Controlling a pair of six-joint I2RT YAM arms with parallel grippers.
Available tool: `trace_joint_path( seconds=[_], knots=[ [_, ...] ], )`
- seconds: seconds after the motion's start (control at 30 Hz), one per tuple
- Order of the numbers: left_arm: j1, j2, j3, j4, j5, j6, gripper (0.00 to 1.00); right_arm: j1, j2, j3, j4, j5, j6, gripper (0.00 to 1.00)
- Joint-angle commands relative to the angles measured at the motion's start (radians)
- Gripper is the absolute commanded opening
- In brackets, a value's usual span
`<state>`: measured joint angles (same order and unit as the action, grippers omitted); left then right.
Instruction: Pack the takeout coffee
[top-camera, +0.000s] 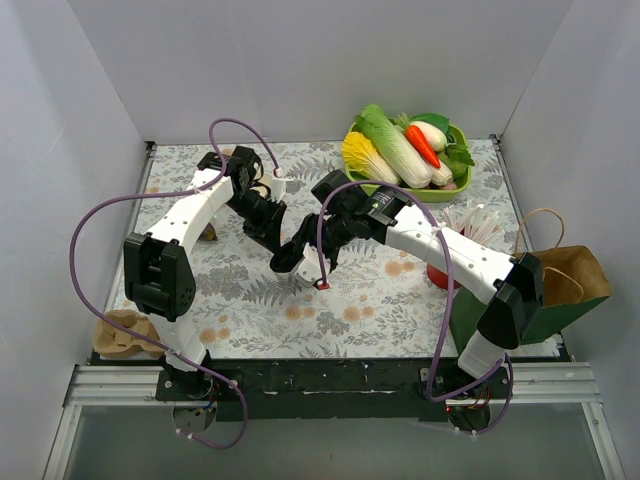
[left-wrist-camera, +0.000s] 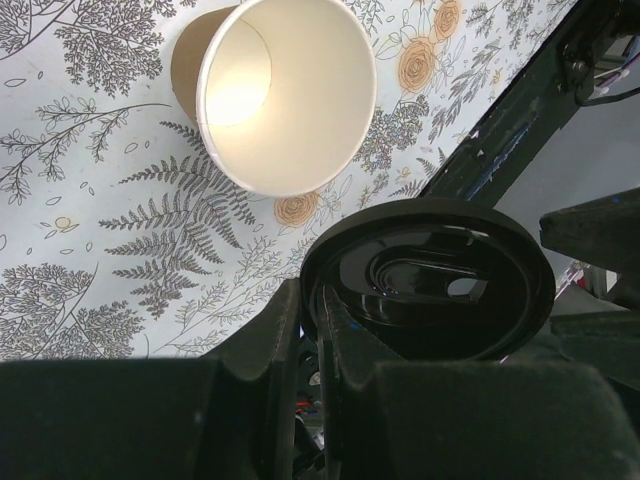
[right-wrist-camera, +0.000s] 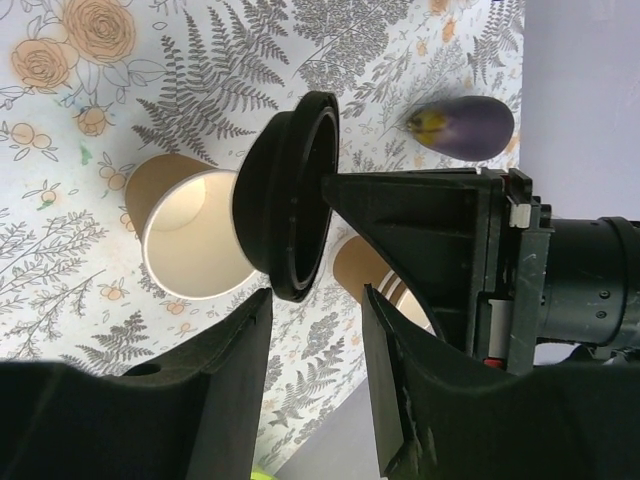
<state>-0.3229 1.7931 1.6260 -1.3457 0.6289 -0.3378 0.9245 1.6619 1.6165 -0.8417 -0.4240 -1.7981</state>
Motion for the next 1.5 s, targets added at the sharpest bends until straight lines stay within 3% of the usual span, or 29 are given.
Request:
trace_joint_path(
  seconds=[0.0,0.2,0.37,0.63,0.9,1.0,1.03,1.1,1.13,1.2,1.33,1.47],
  knots=[
    [-0.005,-0.038,0.009,-0.035,0.015,-0.006,0.00,0.005,0.006,0.048,-0.060,0.013,-0.023,0.48],
    [-0.005,-0.028,0.028,-0.035,0.031,-0.009,0.00,0.005,0.022,0.066,-0.088,0.013,0.006,0.47],
    [-0.005,-0.032,0.034,-0.036,0.049,-0.009,0.00,0.011,0.001,0.002,0.019,0.016,0.055,0.47],
    [-0.005,-0.040,0.012,-0.036,0.064,-0.009,0.00,0.014,-0.001,-0.026,0.056,0.013,0.080,0.39],
    [-0.005,-0.038,0.012,-0.038,0.072,-0.012,0.00,0.014,-0.014,-0.041,0.063,0.001,0.120,0.13],
    [-0.005,-0.034,0.014,-0.035,0.048,-0.013,0.11,0.013,0.004,-0.003,0.017,-0.009,0.129,0.01],
    [-0.005,-0.034,0.015,-0.035,0.026,-0.013,0.23,0.010,0.007,0.003,0.009,-0.004,0.155,0.01],
    [-0.005,-0.034,0.032,-0.033,0.000,-0.015,0.35,-0.001,0.009,0.016,-0.003,-0.010,0.198,0.01],
    [-0.005,-0.040,0.038,-0.021,-0.041,-0.026,0.50,-0.018,0.010,0.020,-0.013,-0.022,0.229,0.01],
    [-0.004,-0.060,0.051,0.038,-0.087,-0.049,0.63,-0.045,0.018,0.043,-0.063,-0.054,0.343,0.01],
    [0.001,-0.164,0.052,0.184,-0.219,-0.125,0.68,-0.136,0.018,0.042,-0.102,-0.166,0.566,0.01],
    [0.008,-0.320,-0.076,0.408,-0.316,-0.217,0.73,-0.260,0.056,0.081,-0.021,-0.294,1.012,0.01]
  ],
)
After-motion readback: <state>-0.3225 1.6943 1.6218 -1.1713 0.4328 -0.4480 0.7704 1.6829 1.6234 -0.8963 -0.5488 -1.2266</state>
